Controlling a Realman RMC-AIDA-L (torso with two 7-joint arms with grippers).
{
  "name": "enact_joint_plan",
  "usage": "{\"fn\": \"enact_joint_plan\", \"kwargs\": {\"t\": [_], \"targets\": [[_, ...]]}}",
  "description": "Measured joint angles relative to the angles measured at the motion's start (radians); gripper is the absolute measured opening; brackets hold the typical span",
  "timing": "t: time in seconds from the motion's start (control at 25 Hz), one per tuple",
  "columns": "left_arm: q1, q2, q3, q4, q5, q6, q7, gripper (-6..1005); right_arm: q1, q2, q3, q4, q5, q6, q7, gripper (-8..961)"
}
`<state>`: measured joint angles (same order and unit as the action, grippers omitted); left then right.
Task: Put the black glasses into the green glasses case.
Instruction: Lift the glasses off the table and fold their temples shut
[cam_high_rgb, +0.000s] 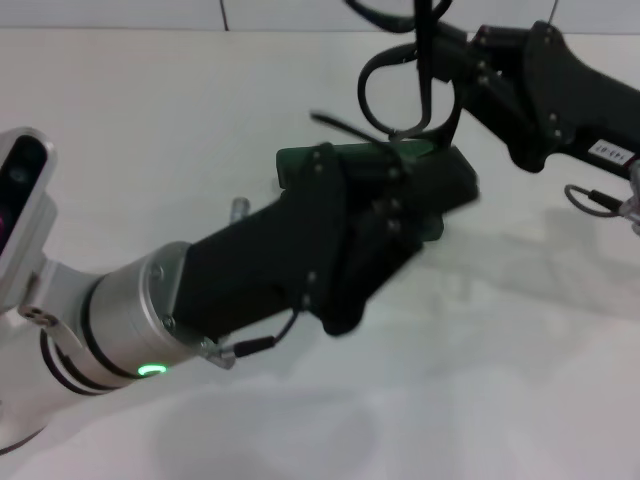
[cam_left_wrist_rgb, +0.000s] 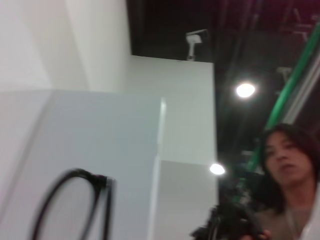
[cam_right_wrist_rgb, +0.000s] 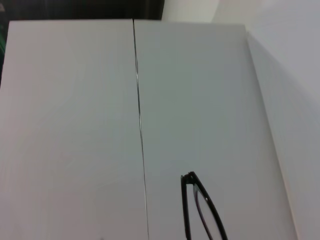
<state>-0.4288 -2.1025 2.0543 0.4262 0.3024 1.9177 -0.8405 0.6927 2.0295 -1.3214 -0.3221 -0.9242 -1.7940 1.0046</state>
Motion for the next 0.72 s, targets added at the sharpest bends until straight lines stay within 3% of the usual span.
{"fn": "enact_joint_plan", "kwargs": {"t": [0.28, 0.72], "targets": [[0.003, -0.003, 0.004, -0.086, -0.096, -0.016, -0.039, 41, 0.000, 0.000, -0.088, -0.023, -0.003, 0.068, 0.000, 36], [0.027, -0.005, 0.002, -0.092, -0.154, -0.093, -0.108, 41, -0.001, 0.000, -0.123, -0.030, -0.003, 0.101, 0.006, 37]]}}
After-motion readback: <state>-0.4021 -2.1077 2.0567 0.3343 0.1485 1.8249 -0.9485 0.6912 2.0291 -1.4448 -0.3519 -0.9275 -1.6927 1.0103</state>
